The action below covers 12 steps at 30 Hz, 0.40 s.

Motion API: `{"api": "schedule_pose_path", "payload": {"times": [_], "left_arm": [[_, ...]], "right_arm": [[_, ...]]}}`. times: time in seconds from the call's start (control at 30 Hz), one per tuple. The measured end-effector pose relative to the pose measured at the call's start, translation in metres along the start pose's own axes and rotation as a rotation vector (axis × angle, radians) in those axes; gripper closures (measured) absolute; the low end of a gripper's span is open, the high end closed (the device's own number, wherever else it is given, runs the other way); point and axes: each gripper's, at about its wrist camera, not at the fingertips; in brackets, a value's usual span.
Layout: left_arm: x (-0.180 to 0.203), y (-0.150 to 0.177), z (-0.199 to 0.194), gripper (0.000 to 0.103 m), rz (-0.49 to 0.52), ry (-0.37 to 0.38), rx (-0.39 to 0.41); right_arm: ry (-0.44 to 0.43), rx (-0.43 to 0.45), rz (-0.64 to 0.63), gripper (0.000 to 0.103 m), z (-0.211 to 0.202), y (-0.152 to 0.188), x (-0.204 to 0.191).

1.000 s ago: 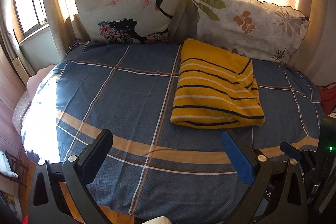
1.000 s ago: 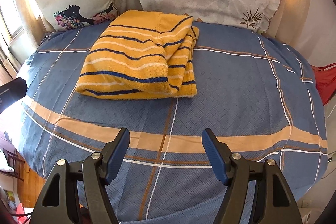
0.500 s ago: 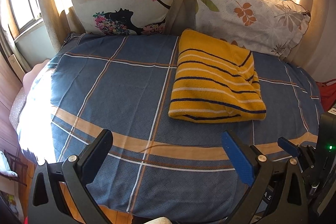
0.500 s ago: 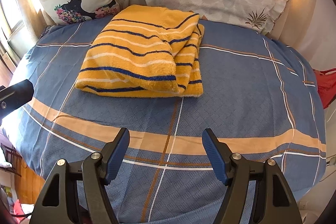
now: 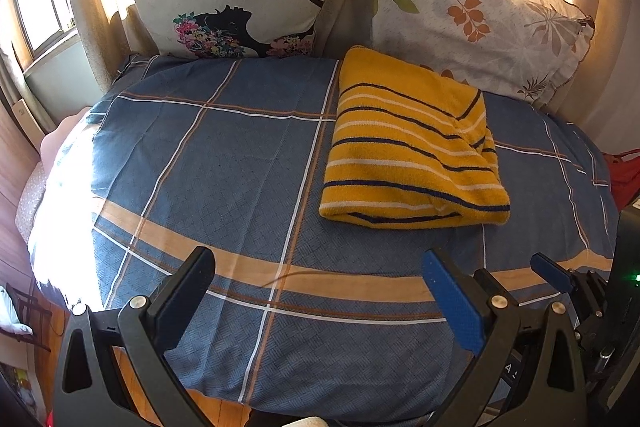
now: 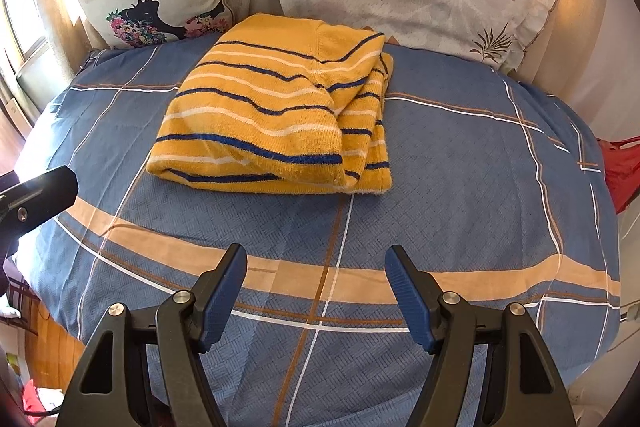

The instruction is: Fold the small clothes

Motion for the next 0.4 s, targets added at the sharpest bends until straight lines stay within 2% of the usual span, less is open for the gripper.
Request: {"api": "schedule_pose_path", "payload": {"times": [0.4], "left_arm": [[0.0028, 0.0016, 0.0008, 0.0, 0.005, 0.012, -0.003]], "right_arm": [[-0.006, -0.011, 0.001, 0.027, 0.0039, -0.0006, 0.0006]]}}
Point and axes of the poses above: each gripper's, at about its wrist camera, not at the fingertips, and z roughly the way its jaws point, x to its right, y to its underside, and after that the axes turned 4 degrees about z, right-handed
